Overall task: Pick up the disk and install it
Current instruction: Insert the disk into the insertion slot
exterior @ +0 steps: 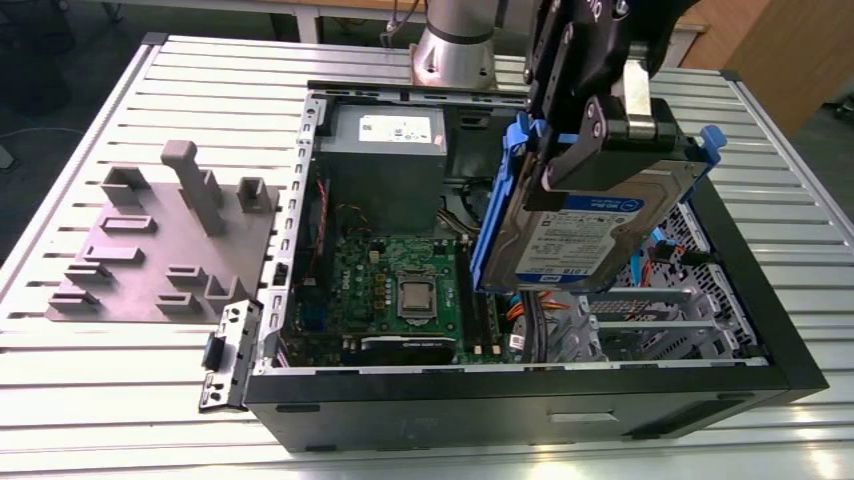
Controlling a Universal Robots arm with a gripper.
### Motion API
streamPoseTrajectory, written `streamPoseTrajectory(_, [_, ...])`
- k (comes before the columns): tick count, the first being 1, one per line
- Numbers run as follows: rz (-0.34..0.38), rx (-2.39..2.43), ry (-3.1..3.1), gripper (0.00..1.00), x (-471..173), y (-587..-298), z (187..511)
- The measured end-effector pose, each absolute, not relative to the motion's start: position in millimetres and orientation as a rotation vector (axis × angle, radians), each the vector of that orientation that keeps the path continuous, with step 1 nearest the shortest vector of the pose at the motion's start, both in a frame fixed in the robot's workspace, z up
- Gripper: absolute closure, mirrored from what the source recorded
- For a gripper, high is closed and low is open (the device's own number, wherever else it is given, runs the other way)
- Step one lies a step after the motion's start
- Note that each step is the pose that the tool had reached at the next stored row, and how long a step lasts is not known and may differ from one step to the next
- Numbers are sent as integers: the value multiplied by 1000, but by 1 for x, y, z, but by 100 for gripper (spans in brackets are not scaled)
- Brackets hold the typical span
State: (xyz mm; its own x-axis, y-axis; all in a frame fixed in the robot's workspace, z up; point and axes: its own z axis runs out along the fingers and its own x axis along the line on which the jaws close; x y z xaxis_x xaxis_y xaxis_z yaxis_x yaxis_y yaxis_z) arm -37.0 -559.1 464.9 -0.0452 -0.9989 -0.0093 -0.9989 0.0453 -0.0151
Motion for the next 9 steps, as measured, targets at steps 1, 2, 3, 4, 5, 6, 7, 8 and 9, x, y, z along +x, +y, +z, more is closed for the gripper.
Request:
streamPoseTrajectory(1, [-7, -2159, 2259, 63, -37, -559, 465])
streamPoseTrajectory(2, [-7, -2159, 2259, 63, -37, -559, 465])
streamPoseTrajectory(3, [-7, -2159, 2259, 63, -37, -559, 465])
streamPoseTrajectory(4, [-7, -2159, 2259, 63, -37, -559, 465])
streamPoseTrajectory(5, [-7, -2159, 2259, 63, -37, -559, 465])
streamPoseTrajectory(6, [-7, -2159, 2259, 63, -37, -559, 465])
streamPoseTrajectory(7, [-7, -2159, 2259, 63, -37, -559, 465])
streamPoseTrajectory(8, [-7, -2159, 2259, 63, -37, -560, 465])
streamPoseTrajectory(9, [-7, -2159, 2258, 63, -37, -561, 465])
